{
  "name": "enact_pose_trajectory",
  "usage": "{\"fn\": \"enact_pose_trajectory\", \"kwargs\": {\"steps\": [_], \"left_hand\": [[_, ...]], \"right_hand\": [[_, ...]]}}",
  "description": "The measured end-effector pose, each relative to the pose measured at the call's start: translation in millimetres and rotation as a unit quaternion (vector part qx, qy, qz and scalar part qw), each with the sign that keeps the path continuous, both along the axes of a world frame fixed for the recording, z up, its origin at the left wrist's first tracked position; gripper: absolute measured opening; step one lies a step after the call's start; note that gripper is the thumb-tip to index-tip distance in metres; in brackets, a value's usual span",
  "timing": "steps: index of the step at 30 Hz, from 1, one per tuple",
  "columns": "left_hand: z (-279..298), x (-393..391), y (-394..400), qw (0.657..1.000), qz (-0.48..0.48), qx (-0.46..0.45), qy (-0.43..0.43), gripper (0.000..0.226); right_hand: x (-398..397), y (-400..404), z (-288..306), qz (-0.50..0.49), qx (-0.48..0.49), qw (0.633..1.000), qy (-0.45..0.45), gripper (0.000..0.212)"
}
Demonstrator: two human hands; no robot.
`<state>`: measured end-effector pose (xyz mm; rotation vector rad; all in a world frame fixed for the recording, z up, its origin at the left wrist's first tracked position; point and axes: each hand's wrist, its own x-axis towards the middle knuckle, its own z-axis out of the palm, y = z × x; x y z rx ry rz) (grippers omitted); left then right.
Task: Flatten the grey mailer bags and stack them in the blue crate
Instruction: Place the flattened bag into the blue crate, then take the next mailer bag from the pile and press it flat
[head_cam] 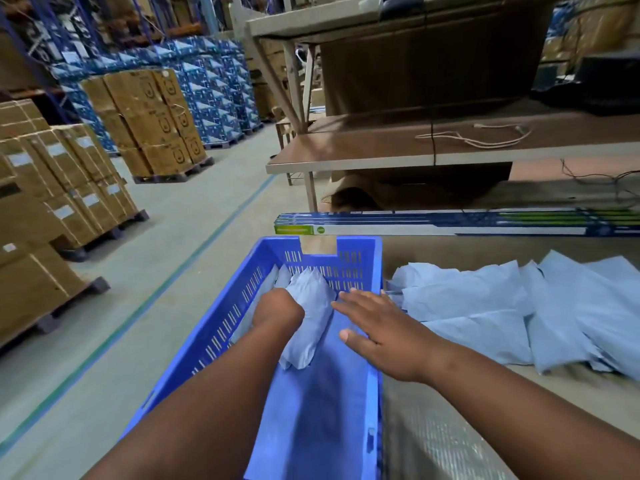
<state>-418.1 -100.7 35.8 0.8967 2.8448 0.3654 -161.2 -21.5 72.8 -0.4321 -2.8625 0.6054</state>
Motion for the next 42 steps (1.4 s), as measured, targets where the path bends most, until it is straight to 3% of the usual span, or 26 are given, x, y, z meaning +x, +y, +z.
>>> {"fn": "enact_pose_trajectory", "kwargs": {"steps": [1, 4, 8, 12, 18, 25, 30, 35, 38, 42], "left_hand": [[1.7, 2.0, -0.2, 1.000, -0.001, 0.017, -0.008, 0.052], [20.3, 13.9, -1.5, 0.999, 0.011, 0.047, -0.020, 0.028], [56.4, 35.2, 1.9, 0.995, 0.015, 0.093, -0.016, 0.010], [97.1, 79.5, 22.2, 0.991, -0.016, 0.129, -0.005, 0.015], [128.2, 174.4, 73.9, 0.984, -0.116, 0.129, 0.035, 0.019], [78.4, 262.6, 120.7, 0.967, -0.245, 0.066, -0.015, 0.022], [10.7, 270.1, 124.6, 0.961, -0.277, 0.003, 0.006, 0.032], [-20.8, 266.7, 122.4, 0.976, -0.211, -0.046, 0.018, 0.034], [-20.0, 266.1, 120.9, 0.965, -0.256, -0.035, -0.039, 0.011], [-11.0, 281.8, 104.3, 0.933, -0.339, -0.010, -0.117, 0.008]], "right_hand": [[2.7, 0.9, 2.5, 0.007, 0.004, 1.000, -0.005, 0.058], [13.2, 12.5, 6.2, 0.016, 0.009, 1.000, 0.001, 0.062], [35.2, 35.1, 15.4, -0.001, 0.034, 0.999, 0.021, 0.089], [65.1, 57.9, 33.4, -0.017, 0.055, 0.998, 0.026, 0.064], [116.7, 98.2, 35.8, -0.071, 0.070, 0.995, 0.023, 0.056], [192.6, 145.8, -5.2, -0.148, 0.114, 0.981, -0.042, 0.047], [213.1, 153.9, -48.1, -0.147, 0.119, 0.974, -0.123, 0.055], [206.4, 154.5, -73.7, -0.142, 0.094, 0.979, -0.111, 0.075], [208.3, 145.1, -71.8, -0.134, 0.119, 0.980, -0.084, 0.076], [236.5, 117.7, -67.1, -0.121, 0.118, 0.985, -0.045, 0.061]]}}
